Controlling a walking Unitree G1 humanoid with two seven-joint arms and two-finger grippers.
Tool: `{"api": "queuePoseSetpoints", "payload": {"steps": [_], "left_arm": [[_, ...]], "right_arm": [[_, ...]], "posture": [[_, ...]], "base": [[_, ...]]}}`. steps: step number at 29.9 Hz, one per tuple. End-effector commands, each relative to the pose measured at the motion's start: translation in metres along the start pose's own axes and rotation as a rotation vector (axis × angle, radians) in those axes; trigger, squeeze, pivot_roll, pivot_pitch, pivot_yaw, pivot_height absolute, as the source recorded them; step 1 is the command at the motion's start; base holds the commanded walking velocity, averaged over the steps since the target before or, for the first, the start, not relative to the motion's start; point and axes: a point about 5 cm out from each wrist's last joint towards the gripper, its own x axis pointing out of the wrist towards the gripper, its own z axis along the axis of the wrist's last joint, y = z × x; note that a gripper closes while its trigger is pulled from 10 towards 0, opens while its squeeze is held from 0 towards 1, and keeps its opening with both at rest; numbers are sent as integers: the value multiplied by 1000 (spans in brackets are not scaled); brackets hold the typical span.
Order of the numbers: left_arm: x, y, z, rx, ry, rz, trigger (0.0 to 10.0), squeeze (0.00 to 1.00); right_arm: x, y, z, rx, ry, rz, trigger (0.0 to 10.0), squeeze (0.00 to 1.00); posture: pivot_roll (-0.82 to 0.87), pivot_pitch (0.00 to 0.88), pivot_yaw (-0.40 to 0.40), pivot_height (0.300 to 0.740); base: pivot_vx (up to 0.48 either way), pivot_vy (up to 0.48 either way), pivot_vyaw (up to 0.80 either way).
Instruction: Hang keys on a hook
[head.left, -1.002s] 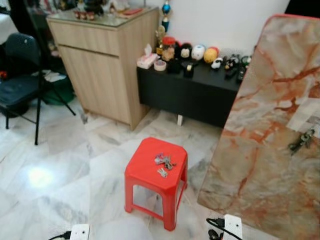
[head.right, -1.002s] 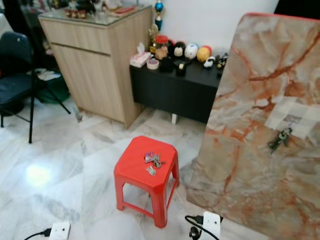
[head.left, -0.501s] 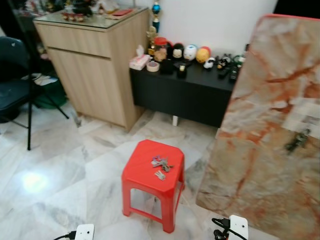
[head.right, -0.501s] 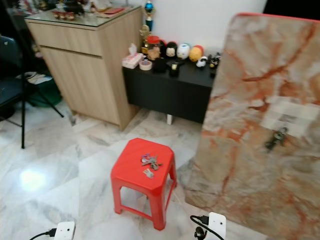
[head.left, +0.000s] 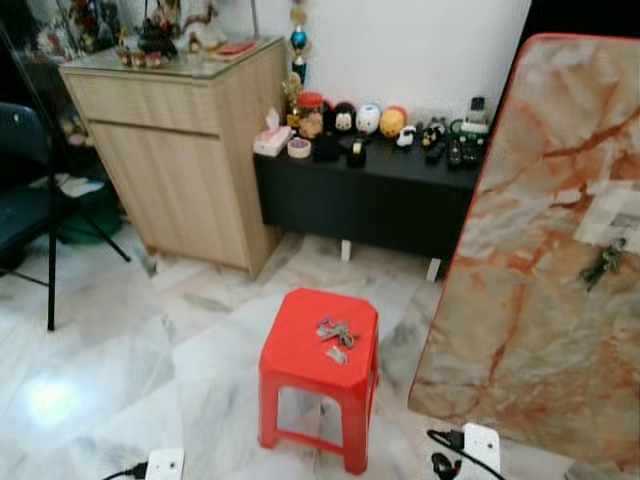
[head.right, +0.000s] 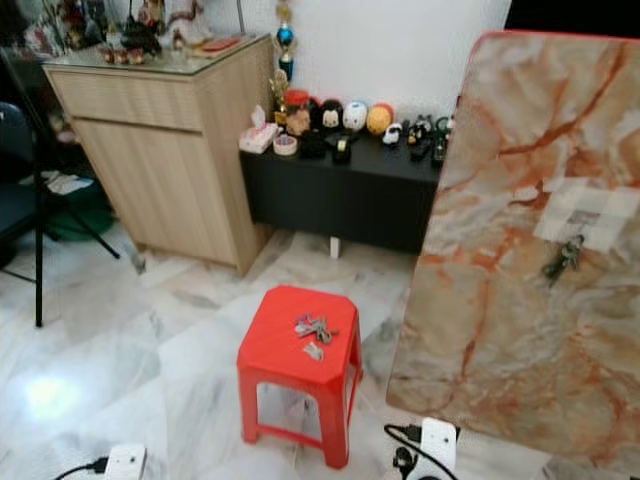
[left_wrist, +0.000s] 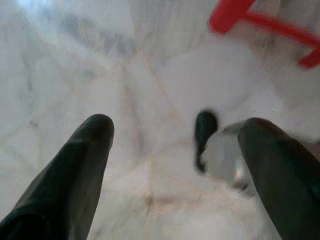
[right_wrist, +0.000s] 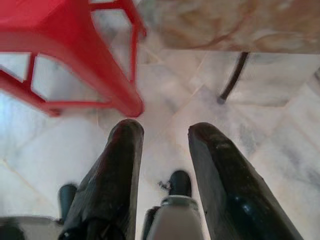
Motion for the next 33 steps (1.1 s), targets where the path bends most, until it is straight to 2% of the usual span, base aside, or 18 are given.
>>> {"api": "queuePoseSetpoints", "payload": {"steps": [1, 5, 8, 9, 12, 15, 24, 33], "left_arm": [[0, 1, -2, -4, 12, 8, 10000, 0], [-1, 3, -6, 9, 21, 5, 10000, 0], [-1, 4, -7, 7, 27, 10, 10000, 0], [-2, 5, -8, -2, 31, 15, 10000, 0], [-2, 6, -9, -16, 31, 23, 10000, 0], [-1, 2, -4, -24, 18, 17, 10000, 0], [1, -6, 1, -11, 5, 0, 10000, 0], [2, 2, 10, -15, -24, 12, 10000, 0]], "right_arm": [[1, 1, 6, -8, -18, 7, 10000, 0], [1, 3, 4, -16, -17, 7, 10000, 0], [0, 2, 3, -16, -18, 6, 10000, 0], [0, 1, 2, -13, -18, 4, 10000, 0], [0, 1, -1, -50, -10, 18, 10000, 0], [0, -1, 3, -67, -13, 19, 10000, 0], [0, -5, 4, -28, -23, -6, 10000, 0], [1, 6, 4, -32, -21, 24, 10000, 0]], "posture": [[29, 0, -28, 740], [-42, 0, 13, 740], [-65, 2, 15, 740], [-98, 14, -27, 740], [-113, 13, -22, 740], [-80, 27, -52, 740], [-22, 0, -39, 740], [9, 0, -44, 740]], "base": [[0, 375, 0], [0, 377, 0], [0, 375, 0], [0, 375, 0], [0, 377, 0], [0, 360, 0], [0, 0, 0], [0, 0, 0]]}}
